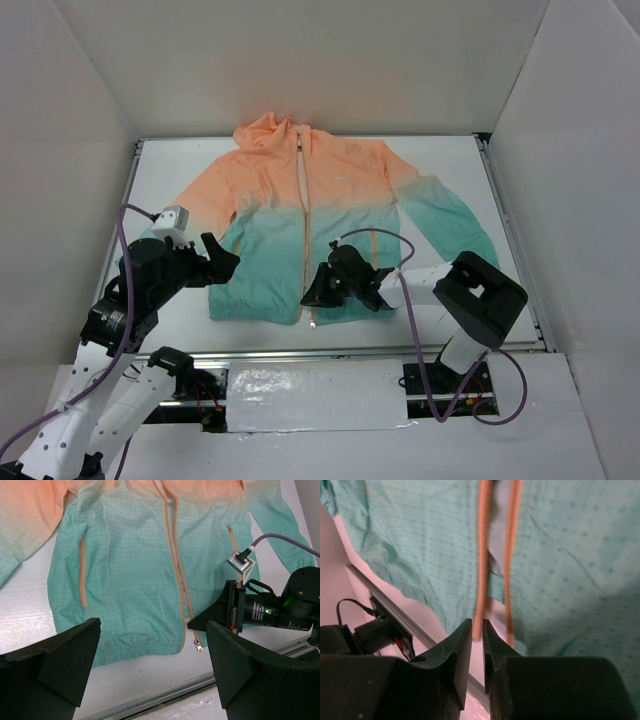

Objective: Zip up the jacket

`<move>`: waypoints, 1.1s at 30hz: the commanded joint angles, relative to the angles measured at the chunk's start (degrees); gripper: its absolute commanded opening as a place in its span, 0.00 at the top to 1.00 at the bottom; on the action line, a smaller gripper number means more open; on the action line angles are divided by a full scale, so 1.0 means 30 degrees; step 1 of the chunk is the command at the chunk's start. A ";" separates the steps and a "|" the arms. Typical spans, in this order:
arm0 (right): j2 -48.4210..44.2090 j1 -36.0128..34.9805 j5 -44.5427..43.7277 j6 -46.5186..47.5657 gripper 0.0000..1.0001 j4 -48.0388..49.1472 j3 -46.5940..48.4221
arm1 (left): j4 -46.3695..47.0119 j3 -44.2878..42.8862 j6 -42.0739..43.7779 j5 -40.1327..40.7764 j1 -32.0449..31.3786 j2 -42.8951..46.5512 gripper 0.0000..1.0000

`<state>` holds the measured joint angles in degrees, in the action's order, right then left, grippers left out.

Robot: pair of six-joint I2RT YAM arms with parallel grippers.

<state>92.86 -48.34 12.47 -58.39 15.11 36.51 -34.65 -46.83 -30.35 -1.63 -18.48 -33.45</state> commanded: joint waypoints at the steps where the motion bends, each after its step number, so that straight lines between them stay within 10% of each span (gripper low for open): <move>1: 0.0364 -0.0148 0.0647 -0.0311 0.78 0.2370 -0.0773 | 0.0829 0.0023 -0.0108 -0.0131 -0.0081 0.0164 0.01; 8: 0.0687 -0.0148 0.1115 -0.0926 0.51 0.4013 -0.1799 | 0.0829 -0.0005 -0.0108 -0.0160 -0.0110 0.0106 0.00; 22: 0.3147 -0.0148 0.1029 -0.2272 0.39 0.4599 -0.0862 | 0.0828 0.0053 -0.0108 -0.0131 -0.0226 0.0194 0.01; 25: 0.3645 -0.0148 0.1321 -0.2712 0.44 0.5680 -0.1183 | 0.0829 0.0024 -0.0079 -0.0160 -0.0256 0.0135 0.01; 33: 0.2713 -0.0148 0.1469 -0.2685 1.00 0.7032 -0.1828 | 0.0945 0.0053 -0.0050 -0.0423 -0.0285 -0.0011 0.01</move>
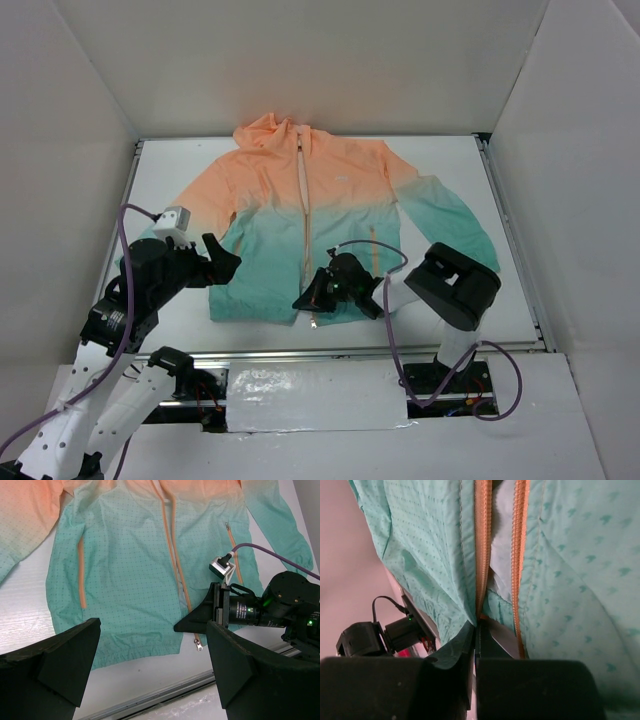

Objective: Zip up the jacket

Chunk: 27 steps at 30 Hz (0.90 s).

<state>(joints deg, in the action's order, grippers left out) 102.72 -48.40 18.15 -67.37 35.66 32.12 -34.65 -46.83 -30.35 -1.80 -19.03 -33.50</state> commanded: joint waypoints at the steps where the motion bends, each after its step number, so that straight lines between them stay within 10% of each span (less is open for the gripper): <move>1: -0.0780 -0.0126 -0.0397 0.0339 1.00 0.0242 -0.0509 | 0.1004 0.0053 -0.0021 -0.0482 -0.0103 -0.0026 0.01; 5: -0.2097 -0.0213 -0.0367 0.0310 1.00 -0.0252 -0.0629 | 0.1442 0.0518 -0.0224 -0.2177 -0.0103 -0.0260 0.01; 13: -0.4063 -0.1501 -0.4635 0.1510 1.00 -1.1791 0.4494 | 0.5367 0.4679 -0.2099 -0.7718 -0.1182 -0.0175 0.01; 27: -0.4266 -0.3289 -0.9155 0.2330 1.00 -1.7950 0.8718 | 0.7186 0.6116 -0.3887 -0.1868 -0.7485 -0.2457 0.17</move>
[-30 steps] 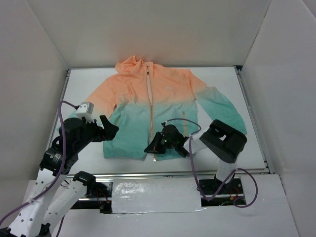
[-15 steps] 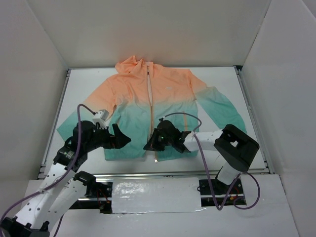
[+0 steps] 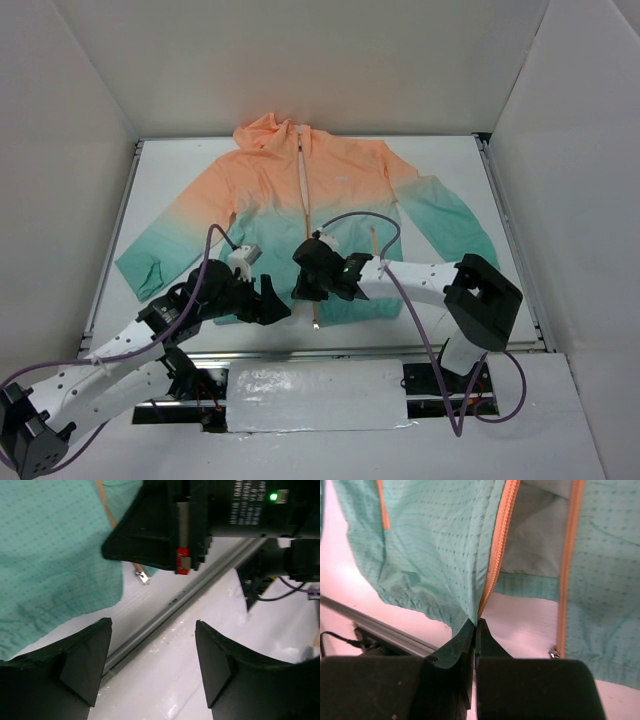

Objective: Zip up the jacket

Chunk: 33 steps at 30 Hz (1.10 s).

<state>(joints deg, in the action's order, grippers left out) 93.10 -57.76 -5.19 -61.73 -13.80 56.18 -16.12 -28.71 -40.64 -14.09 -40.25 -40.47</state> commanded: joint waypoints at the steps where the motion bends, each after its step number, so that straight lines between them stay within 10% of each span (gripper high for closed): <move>1: -0.1178 -0.0230 -0.1404 0.0451 1.00 -0.1522 0.0696 | 0.1037 0.0281 -0.0456 0.2496 -0.0470 -0.0192 0.21; 33: -0.1678 -0.0669 -0.0555 0.1916 1.00 -0.1288 0.0579 | 0.6779 0.2070 -0.0017 0.0888 -0.0470 -0.4059 0.47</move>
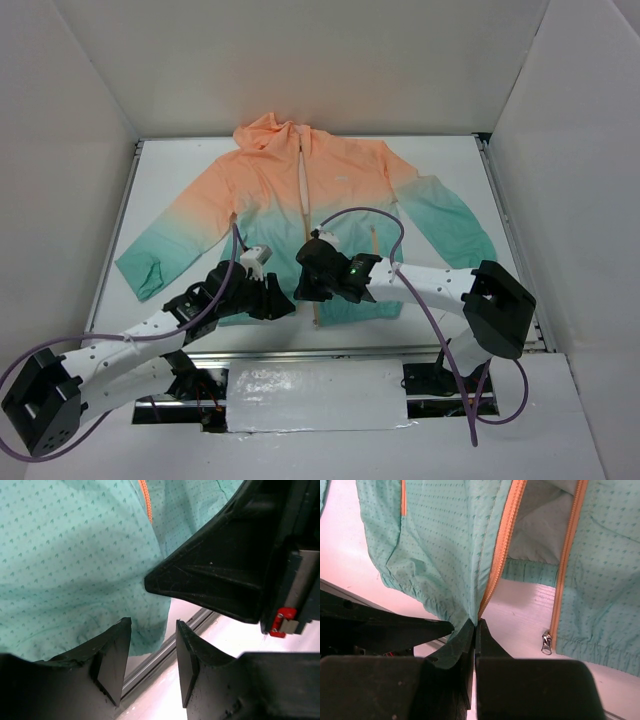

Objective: Zip up the jacket

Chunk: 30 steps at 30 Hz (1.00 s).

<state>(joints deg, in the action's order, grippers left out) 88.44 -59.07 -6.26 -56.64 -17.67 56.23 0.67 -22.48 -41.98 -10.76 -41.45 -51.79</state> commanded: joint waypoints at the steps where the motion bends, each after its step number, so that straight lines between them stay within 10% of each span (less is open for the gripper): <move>1: -0.0184 -0.0232 -0.0169 0.0190 1.00 0.0060 0.0535 | 0.1329 -0.0007 0.0457 -0.0278 -0.0069 -0.0372 0.47; 30: -0.0126 -0.0203 0.0359 0.0014 1.00 0.0617 0.0418 | 0.2882 0.0755 0.0604 -0.0659 -0.0069 -0.1779 0.61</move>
<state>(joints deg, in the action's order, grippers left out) 88.44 -59.13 -5.17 -56.51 -17.54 56.23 6.48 -20.82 -41.78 -12.29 -41.45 -56.62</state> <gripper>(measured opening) 0.014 0.411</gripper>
